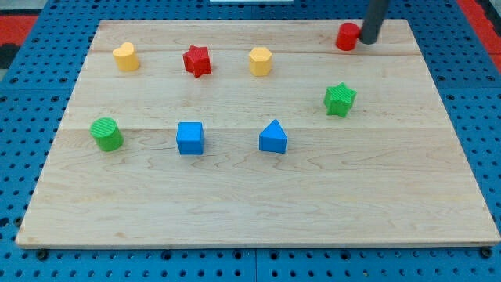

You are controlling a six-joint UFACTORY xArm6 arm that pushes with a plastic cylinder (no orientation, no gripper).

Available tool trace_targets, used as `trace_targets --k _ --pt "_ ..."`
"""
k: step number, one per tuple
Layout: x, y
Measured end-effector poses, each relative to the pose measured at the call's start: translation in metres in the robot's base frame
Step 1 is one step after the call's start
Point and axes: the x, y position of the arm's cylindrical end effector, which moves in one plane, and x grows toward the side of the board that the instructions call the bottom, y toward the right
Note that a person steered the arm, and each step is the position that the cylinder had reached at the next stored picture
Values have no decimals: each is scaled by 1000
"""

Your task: Point your arm at the green star

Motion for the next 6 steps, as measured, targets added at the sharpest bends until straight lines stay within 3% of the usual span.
trace_targets --k 1,2,3,5,6 --pt "22 -4" --pt "100 48" --pt "144 51" --pt "168 -10" --pt "161 -52"
